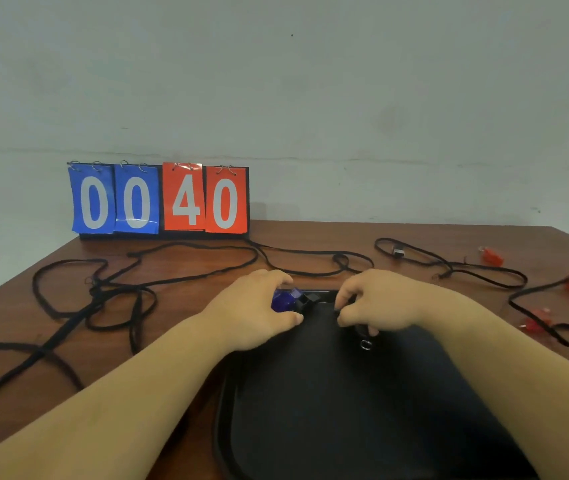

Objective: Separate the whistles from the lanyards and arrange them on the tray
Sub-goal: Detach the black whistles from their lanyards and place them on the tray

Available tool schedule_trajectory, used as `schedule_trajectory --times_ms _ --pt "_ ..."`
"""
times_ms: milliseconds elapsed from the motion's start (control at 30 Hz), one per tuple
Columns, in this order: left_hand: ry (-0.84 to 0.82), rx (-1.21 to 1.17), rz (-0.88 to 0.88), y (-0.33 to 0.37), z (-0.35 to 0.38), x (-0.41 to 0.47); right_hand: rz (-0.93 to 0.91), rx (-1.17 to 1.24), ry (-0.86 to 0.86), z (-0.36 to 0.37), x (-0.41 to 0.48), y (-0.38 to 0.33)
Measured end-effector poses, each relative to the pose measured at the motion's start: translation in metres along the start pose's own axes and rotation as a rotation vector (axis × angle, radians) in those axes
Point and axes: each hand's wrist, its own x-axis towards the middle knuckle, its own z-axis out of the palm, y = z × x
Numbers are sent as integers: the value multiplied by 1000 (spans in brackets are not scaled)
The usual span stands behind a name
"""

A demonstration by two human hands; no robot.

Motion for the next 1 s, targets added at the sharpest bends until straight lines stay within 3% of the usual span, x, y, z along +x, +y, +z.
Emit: schedule_trajectory --times_ms 233,333,433,600,800,900,1000 --pt "63 73 29 9 0 -4 -31 152 31 2 -6 7" --pt "170 111 119 22 1 -14 -53 87 49 0 -12 7" --pt "141 70 232 31 5 -26 -49 90 71 -1 -15 6" --pt "-5 -3 179 34 15 -29 84 554 81 2 -18 6" --pt "100 -150 101 36 12 -27 50 981 53 0 -24 -4" --pt "161 -173 75 36 11 -27 20 1001 43 2 -24 -4" --pt "188 -105 64 34 10 -26 -14 864 63 2 -22 0"
